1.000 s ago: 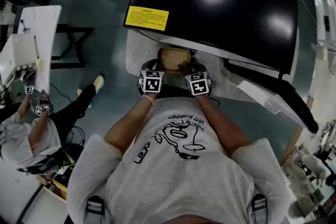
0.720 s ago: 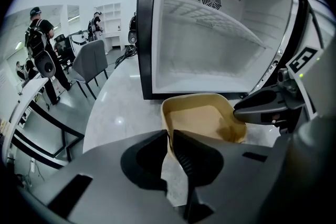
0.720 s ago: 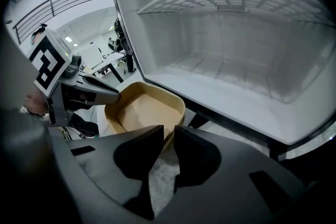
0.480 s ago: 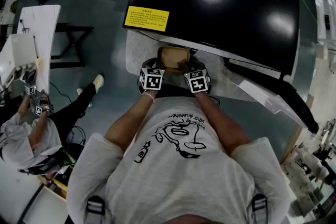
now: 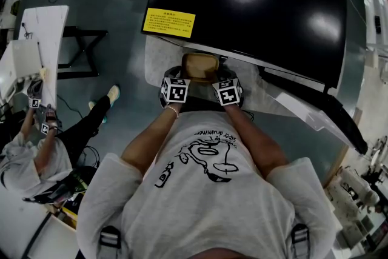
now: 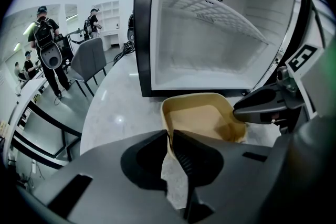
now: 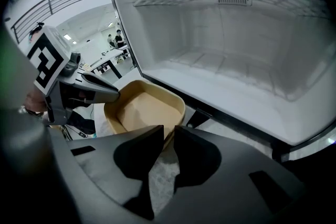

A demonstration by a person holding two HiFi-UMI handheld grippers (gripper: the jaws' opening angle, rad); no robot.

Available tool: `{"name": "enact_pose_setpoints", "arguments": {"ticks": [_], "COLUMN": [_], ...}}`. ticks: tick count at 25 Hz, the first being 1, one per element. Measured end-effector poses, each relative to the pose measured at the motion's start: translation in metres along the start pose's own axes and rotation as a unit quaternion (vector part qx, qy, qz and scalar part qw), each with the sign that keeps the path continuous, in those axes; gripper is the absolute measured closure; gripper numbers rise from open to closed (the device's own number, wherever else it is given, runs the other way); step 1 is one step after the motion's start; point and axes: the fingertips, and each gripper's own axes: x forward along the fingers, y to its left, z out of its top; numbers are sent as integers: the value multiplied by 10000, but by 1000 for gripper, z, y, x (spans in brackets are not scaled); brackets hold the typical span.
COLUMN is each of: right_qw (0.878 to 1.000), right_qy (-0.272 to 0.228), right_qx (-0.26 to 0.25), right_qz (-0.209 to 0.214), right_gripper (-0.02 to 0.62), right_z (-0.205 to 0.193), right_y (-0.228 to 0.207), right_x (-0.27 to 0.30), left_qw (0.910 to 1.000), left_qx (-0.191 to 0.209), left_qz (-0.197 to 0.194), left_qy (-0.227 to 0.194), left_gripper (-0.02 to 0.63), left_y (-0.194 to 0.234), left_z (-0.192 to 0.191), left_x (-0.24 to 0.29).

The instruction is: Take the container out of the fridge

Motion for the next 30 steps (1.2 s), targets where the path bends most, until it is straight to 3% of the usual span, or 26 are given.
{"name": "enact_pose_setpoints", "arguments": {"ticks": [19,30], "right_qw": [10000,9998], "right_qy": [34,-75], "right_qx": [-45,-74], "right_qz": [-11,-151], "right_gripper": [518,515], "right_z": [-3,-1], "right_y": [1,-3], "right_x": [3,-1], "left_qw": [10000,10000], "left_qx": [26,80], "left_qz": [-36,38], "left_qy": [90,11], "left_gripper": [558,514], "left_y": [4,3], "left_z": [-6,-6], "left_x": [7,2]}}
